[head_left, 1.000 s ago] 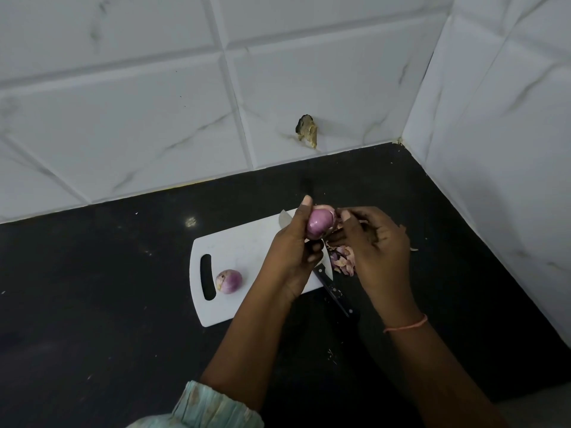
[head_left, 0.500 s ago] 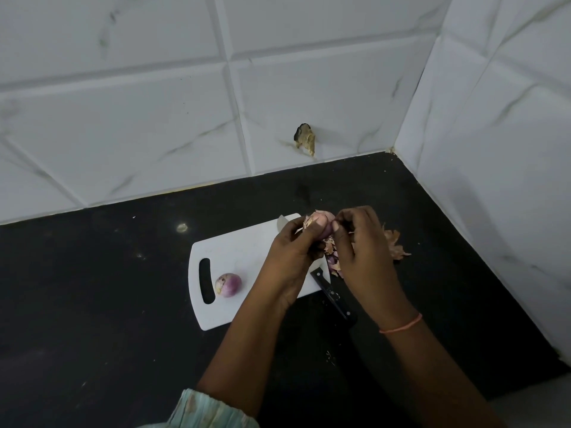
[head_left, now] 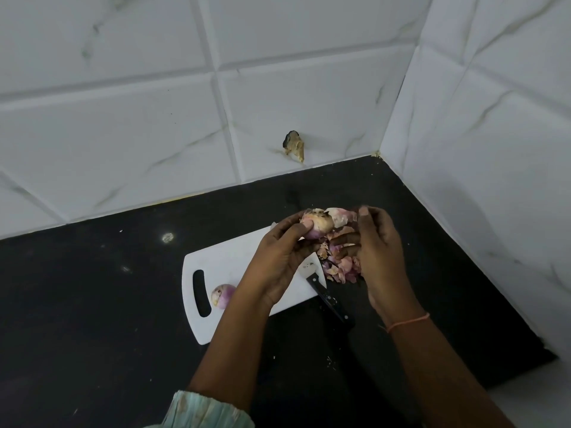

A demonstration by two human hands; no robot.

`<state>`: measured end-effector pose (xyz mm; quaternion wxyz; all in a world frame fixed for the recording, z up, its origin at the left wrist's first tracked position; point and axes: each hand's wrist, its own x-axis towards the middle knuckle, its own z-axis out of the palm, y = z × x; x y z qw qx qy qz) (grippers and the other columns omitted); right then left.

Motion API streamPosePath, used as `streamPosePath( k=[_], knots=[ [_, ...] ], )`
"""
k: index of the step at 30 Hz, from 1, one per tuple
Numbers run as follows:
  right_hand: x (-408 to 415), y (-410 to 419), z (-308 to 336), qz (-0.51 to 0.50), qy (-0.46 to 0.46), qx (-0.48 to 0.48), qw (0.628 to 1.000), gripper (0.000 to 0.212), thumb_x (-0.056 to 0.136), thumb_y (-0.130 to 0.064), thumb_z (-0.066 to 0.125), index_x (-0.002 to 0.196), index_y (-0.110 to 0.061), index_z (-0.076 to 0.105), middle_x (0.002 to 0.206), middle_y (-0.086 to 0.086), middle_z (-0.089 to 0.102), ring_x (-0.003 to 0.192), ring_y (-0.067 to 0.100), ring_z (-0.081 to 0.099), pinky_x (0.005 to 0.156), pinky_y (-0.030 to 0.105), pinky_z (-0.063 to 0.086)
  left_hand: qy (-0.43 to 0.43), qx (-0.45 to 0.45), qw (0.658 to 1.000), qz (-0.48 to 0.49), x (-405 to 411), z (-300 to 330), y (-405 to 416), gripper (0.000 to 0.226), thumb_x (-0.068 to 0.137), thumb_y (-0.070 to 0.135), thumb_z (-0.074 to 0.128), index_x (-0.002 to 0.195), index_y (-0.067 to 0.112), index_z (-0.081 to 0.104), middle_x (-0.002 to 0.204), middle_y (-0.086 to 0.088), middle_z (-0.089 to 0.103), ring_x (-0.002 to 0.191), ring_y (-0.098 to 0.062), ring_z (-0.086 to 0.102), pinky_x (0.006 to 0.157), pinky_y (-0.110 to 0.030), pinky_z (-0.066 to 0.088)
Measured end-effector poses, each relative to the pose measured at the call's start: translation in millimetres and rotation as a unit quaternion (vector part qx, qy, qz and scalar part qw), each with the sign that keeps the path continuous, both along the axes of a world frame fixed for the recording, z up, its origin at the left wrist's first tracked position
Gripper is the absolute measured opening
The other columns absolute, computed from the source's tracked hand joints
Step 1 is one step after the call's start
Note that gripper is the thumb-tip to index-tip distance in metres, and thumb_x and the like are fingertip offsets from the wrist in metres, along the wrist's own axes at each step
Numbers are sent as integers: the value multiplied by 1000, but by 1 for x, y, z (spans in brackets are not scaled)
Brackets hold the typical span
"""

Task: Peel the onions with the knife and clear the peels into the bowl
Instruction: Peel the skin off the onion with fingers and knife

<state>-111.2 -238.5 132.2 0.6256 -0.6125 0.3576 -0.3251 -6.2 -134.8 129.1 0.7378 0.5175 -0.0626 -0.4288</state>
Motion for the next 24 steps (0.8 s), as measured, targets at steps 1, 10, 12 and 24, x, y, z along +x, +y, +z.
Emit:
streamPosePath(
  k=[1, 10, 12, 24],
  knots=[
    [0, 3, 2, 21, -16, 2, 1000, 28, 90, -50, 54, 110, -31, 59, 112, 1, 66, 98, 20, 69, 82, 43, 60, 3, -2, 1000, -1, 0, -1, -1, 33, 97, 12, 59, 128, 2, 61, 123, -20, 68, 107, -25, 67, 90, -29, 58],
    [0, 2, 7, -24, 38, -155, 987, 11, 90, -13, 67, 92, -23, 66, 90, -8, 70, 84, 4, 67, 73, 21, 57, 6, -64, 998, -22, -14, 5, -9, 54, 77, 15, 71, 128, 3, 61, 124, -18, 68, 115, -29, 66, 97, -35, 55],
    [-2, 2, 4, -30, 36, -132, 990, 7, 91, -14, 67, 95, -20, 67, 90, -7, 70, 83, 5, 69, 69, 22, 58, 5, -66, 998, -24, -16, 3, -11, 54, 76, 13, 72, 129, 4, 61, 123, -17, 69, 113, -28, 67, 95, -34, 56],
    [-6, 3, 17, -27, -83, 125, 988, 13, 92, -9, 65, 103, -1, 66, 85, 12, 74, 72, 26, 73, 64, 33, 59, 90, -53, 994, -16, -16, 5, -18, 23, 97, 1, 42, 101, 0, 65, 82, -8, 73, 72, -15, 68, 69, -24, 59]
  ],
)
